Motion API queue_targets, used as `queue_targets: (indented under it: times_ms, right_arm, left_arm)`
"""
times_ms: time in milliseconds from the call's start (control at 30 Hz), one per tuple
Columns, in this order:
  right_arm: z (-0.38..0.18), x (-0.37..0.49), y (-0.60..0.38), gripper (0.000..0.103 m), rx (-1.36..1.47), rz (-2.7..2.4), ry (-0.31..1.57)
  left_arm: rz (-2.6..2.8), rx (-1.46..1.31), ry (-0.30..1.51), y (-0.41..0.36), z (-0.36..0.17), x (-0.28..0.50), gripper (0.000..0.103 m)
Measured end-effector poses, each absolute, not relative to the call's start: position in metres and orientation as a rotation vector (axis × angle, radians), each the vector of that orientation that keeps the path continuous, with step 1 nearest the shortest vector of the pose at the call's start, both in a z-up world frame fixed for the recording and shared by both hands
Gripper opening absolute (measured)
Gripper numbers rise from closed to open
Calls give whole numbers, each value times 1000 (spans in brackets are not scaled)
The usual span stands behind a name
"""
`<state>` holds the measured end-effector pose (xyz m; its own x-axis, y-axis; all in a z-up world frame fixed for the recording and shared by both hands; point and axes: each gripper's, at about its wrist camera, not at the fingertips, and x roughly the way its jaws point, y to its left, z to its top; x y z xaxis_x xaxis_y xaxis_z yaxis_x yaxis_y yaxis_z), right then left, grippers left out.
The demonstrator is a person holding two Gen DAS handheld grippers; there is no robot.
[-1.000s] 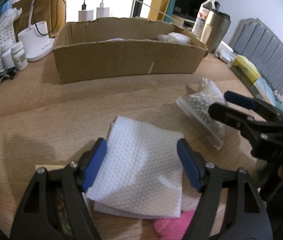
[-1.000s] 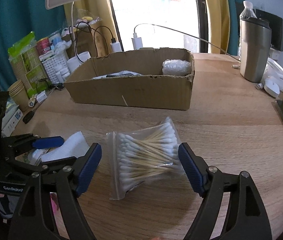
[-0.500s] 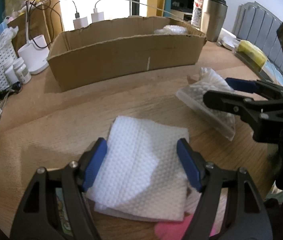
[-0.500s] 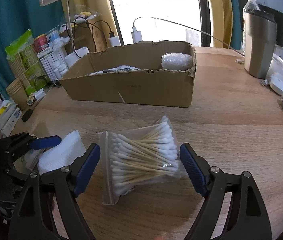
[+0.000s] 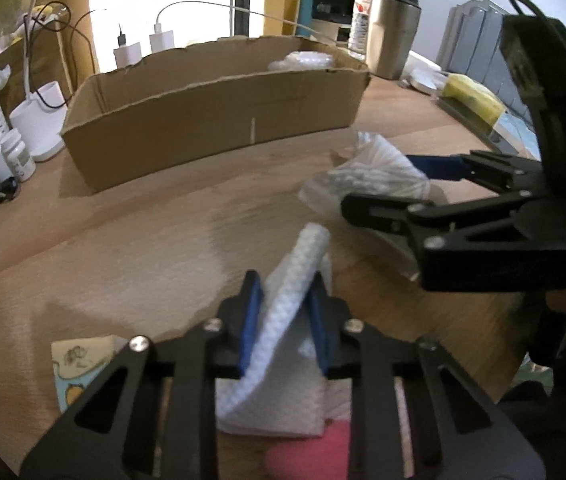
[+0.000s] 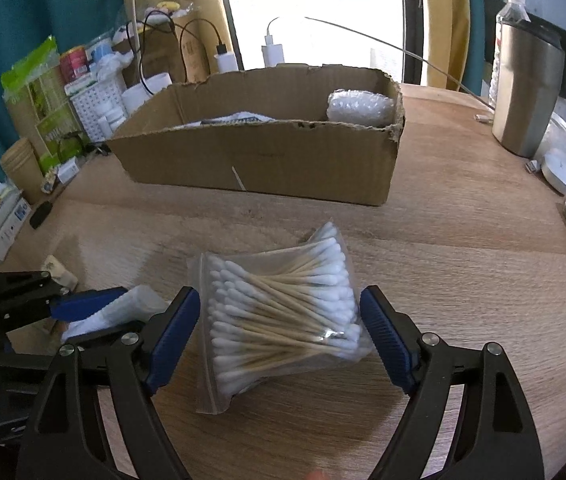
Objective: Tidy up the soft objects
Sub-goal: 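Grasp the white paper towel with the left tool while the right tool grasps the cotton swab bag, then carry the paper towel and cotton swab bag over the box with both tools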
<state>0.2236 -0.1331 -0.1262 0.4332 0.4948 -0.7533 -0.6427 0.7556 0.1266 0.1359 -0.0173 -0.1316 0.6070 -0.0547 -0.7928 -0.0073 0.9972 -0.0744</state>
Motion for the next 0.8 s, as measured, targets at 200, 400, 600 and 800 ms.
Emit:
queue_targets:
  times_ms: [200,400,600,800]
  right_arm:
    - [-126,223,-130,79,-217,697,869]
    - [-126,223,-127,75,-224,693,865]
    - [-123,221,-130,75,-222,693,861]
    - [-110,219,-132,75,-217,693,829]
  left_arm:
    - [-51,-96,896,-16,-127,131,20]
    - [-60,-117,862,-10,-116,125,19]
    - [-76,-143,815,-2,-104,120,19]
    - [-57,-151,785,8,-93,121,19]
